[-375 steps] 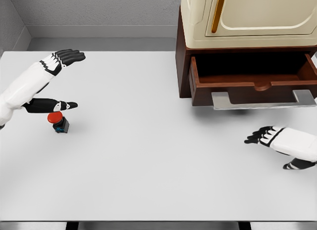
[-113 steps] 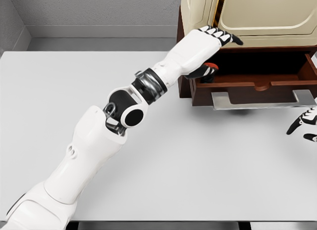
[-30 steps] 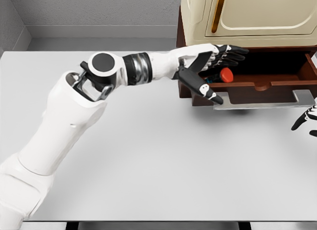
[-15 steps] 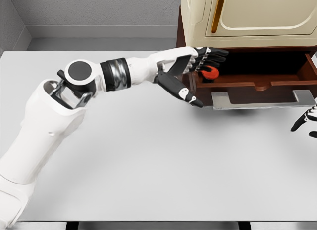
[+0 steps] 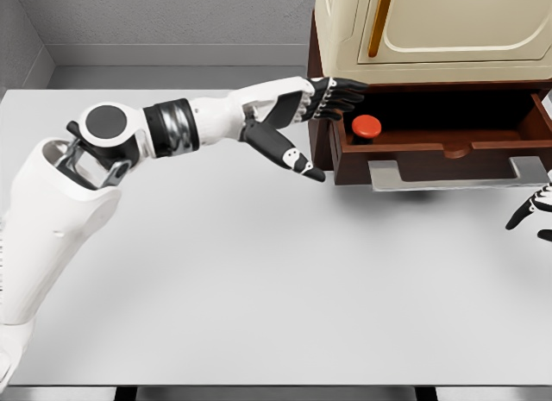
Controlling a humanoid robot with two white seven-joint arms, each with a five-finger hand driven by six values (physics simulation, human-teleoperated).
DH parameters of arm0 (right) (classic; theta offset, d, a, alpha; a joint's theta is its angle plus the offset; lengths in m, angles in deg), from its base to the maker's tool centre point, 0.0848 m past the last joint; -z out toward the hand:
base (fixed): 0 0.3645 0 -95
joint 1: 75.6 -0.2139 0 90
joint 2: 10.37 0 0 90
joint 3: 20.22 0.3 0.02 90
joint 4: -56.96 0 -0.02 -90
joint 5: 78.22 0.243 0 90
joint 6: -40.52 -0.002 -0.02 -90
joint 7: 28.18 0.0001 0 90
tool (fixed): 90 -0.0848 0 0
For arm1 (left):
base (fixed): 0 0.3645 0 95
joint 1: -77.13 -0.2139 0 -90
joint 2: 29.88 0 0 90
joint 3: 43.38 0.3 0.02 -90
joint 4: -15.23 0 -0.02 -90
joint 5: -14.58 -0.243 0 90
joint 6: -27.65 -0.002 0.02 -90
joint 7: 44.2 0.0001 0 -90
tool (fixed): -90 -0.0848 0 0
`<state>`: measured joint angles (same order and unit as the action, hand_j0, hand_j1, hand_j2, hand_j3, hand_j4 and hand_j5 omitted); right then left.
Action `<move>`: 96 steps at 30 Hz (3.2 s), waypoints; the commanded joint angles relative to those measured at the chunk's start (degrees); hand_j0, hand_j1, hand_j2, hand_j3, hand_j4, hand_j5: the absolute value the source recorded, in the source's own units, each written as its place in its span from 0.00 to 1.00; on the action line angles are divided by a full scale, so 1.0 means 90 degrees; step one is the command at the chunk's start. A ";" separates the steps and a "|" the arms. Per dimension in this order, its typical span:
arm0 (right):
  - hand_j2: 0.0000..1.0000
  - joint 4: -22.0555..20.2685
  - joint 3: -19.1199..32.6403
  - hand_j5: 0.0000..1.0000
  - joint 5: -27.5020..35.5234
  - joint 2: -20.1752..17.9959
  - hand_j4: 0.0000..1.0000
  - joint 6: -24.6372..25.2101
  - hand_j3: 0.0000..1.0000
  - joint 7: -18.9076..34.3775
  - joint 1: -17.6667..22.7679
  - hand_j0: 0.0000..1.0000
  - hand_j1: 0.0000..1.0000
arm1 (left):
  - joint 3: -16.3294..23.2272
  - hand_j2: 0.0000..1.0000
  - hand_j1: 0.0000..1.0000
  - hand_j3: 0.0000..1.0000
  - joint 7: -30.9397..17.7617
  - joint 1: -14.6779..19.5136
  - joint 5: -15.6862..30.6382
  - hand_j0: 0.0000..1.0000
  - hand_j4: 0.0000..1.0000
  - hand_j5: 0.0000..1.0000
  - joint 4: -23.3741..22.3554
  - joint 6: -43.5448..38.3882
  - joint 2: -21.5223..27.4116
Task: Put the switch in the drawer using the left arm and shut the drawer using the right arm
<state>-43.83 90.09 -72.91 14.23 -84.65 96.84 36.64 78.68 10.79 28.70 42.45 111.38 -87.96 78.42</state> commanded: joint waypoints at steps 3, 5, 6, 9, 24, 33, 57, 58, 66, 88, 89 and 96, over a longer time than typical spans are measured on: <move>0.59 -0.0002 -0.0001 0.59 0.0044 0.0001 0.59 0.0018 0.59 -0.0002 0.0000 0.59 0.59 | 0.0032 1.00 1.00 1.00 0.0001 0.0000 0.0009 1.00 1.00 1.00 -0.0234 -0.0055 -0.0188; 0.59 -0.0002 -0.0001 0.59 0.0044 -0.0009 0.59 0.0018 0.59 -0.0002 0.0000 0.59 0.59 | 0.0042 1.00 1.00 1.00 0.0001 0.0000 0.0008 1.00 1.00 1.00 -0.0342 -0.0055 -0.0256; 0.60 -0.0002 -0.0001 0.60 0.0044 0.0001 0.60 0.0018 0.60 -0.0002 0.0000 0.60 0.60 | 0.0042 1.00 1.00 1.00 0.0001 0.0000 -0.0001 1.00 1.00 1.00 -0.0351 -0.0055 -0.0305; 0.60 -0.0002 -0.0001 0.60 0.0034 0.0001 0.60 0.0018 0.60 -0.0002 0.0000 0.60 0.60 | 0.0139 1.00 1.00 1.00 0.0001 0.0010 -0.0001 1.00 1.00 1.00 -0.0420 -0.0045 -0.0393; 0.60 -0.0002 -0.0001 0.60 0.0044 0.0001 0.60 0.0018 0.60 -0.0002 0.0000 0.60 0.60 | 0.0247 1.00 1.00 1.00 0.0001 0.0205 -0.0392 1.00 1.00 1.00 -0.0898 -0.0035 -0.1526; 0.62 -0.0002 -0.0001 0.62 0.0044 0.0001 0.62 0.0018 0.62 -0.0002 0.0010 0.62 0.62 | 0.0403 1.00 1.00 1.00 0.0001 0.0645 -0.0402 1.00 1.00 1.00 -0.1387 0.0033 -0.2034; 0.62 -0.0002 -0.0011 0.62 0.0044 0.0011 0.62 0.0018 0.62 -0.0002 0.0010 0.62 0.62 | 0.0373 1.00 1.00 1.00 0.0001 0.0371 0.0927 1.00 1.00 1.00 -0.0810 -0.0045 -0.0081; 0.62 -0.0002 -0.0011 0.62 0.0044 0.0011 0.62 0.0018 0.62 -0.0002 0.0010 0.62 0.62 | 0.0393 1.00 1.00 1.00 0.0001 0.0371 0.0907 1.00 1.00 1.00 -0.0850 -0.0045 -0.0090; 0.62 -0.0002 -0.0011 0.62 0.0044 0.0011 0.62 0.0018 0.62 -0.0002 0.0010 0.62 0.62 | 0.0403 1.00 1.00 1.00 0.0001 0.0391 0.0428 1.00 1.00 1.00 -0.1113 -0.0055 -0.0832; 0.54 -0.0002 -0.0040 0.54 0.0044 0.0001 0.54 0.0018 0.54 -0.0002 0.0020 0.54 0.54 | 0.0784 1.00 1.00 1.00 0.0001 0.0996 0.0077 1.00 1.00 1.00 -0.0714 0.0033 -0.1888; 0.54 -0.0002 -0.0137 0.54 0.0044 -0.0009 0.54 0.0018 0.54 -0.0002 -0.0010 0.54 0.54 | 0.0784 1.00 1.00 1.00 0.0001 0.0889 0.0077 1.00 1.00 1.00 -0.0323 0.0033 -0.1761; 0.53 -0.0002 -0.0274 0.53 0.0034 -0.0175 0.53 0.0018 0.53 -0.0002 -0.0166 0.53 0.53 | 0.0735 1.00 1.00 1.00 0.0001 0.0167 0.0155 1.00 1.00 1.00 0.0547 0.4102 0.0231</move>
<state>-43.83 88.13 -72.95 13.60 -84.65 96.84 34.71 85.38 10.79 27.65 43.43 114.59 -67.49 74.21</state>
